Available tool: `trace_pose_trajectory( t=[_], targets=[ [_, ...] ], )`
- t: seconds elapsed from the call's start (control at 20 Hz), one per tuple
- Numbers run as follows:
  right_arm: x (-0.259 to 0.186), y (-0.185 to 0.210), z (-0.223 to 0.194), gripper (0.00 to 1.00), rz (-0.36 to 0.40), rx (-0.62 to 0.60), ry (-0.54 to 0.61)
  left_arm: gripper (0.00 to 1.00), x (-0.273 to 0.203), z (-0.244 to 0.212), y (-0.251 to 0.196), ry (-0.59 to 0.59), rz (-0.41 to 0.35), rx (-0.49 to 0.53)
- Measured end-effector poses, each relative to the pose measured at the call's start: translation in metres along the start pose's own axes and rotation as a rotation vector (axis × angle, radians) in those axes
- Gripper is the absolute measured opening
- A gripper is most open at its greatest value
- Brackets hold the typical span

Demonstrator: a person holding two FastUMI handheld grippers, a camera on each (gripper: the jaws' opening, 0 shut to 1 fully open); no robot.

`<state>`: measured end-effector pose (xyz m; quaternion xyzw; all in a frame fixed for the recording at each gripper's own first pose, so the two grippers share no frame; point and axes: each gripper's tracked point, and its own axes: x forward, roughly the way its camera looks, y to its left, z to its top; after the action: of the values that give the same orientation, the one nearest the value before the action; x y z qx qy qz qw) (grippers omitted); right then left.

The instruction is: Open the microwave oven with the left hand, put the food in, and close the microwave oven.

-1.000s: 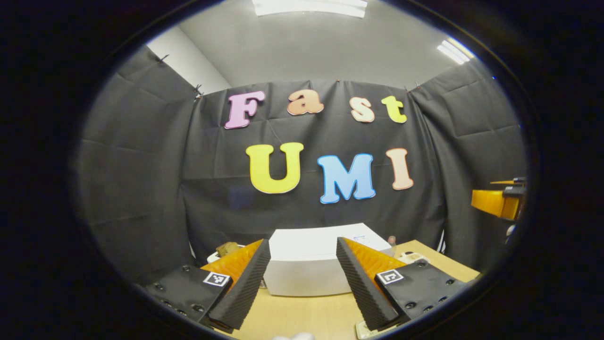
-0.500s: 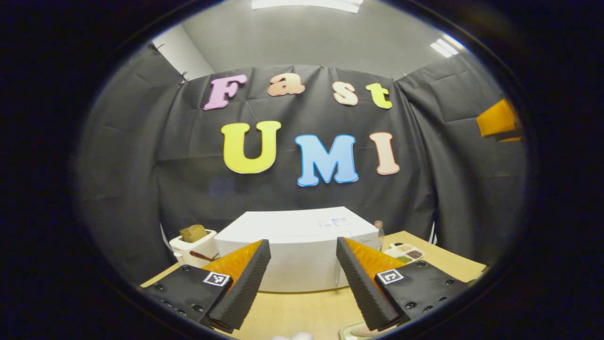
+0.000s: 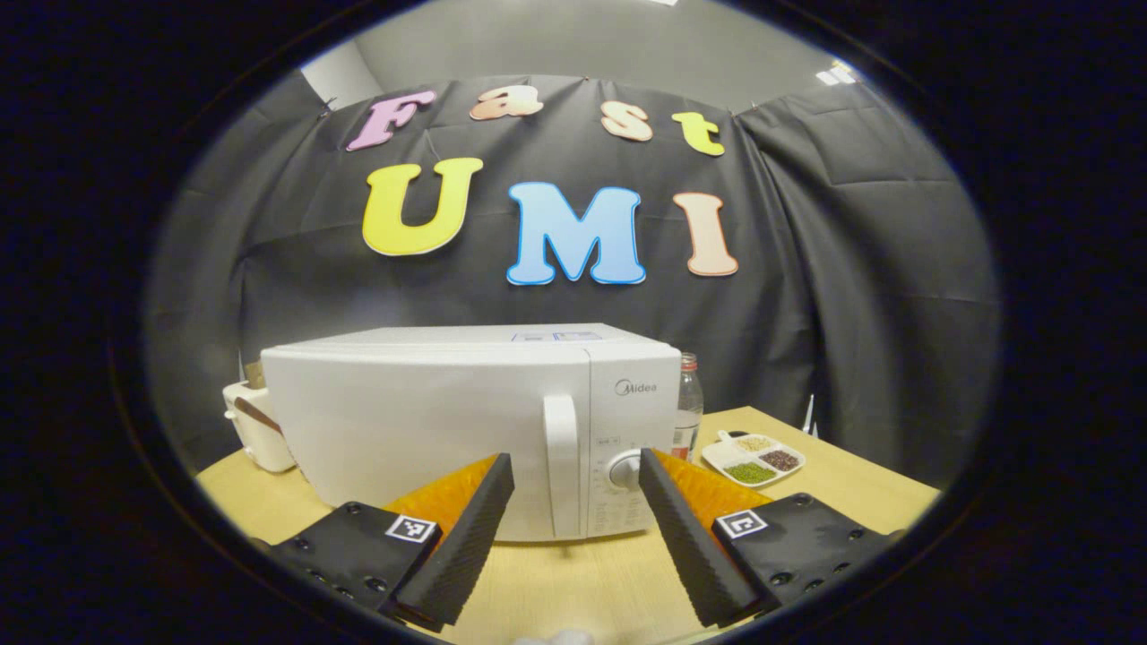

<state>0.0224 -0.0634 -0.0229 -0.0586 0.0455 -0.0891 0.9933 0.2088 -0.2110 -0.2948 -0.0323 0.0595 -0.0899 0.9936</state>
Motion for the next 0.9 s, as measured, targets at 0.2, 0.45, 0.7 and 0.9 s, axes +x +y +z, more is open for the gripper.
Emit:
trace_pose_trajectory(
  t=[0.2, 0.45, 0.7, 0.9],
  targets=[
    [0.012, -0.002, -0.019, 0.99, -0.002, -0.003, 0.036, 0.99, 0.035, -0.02, 0.003, 0.006, 0.027, -0.002],
    [0.025, -0.008, -0.035, 0.99, -0.008, -0.007, 0.063, 0.99, 0.051, -0.035, 0.011, 0.023, 0.048, 0.009],
    [0.031, -0.011, -0.044, 0.99, -0.005, 0.008, 0.093, 0.96, 0.054, -0.035, 0.006, 0.016, 0.034, 0.005],
    [0.031, -0.013, -0.046, 0.99, -0.003, -0.002, 0.094, 0.68, 0.058, -0.034, 0.012, 0.008, 0.047, 0.005]
  ],
)
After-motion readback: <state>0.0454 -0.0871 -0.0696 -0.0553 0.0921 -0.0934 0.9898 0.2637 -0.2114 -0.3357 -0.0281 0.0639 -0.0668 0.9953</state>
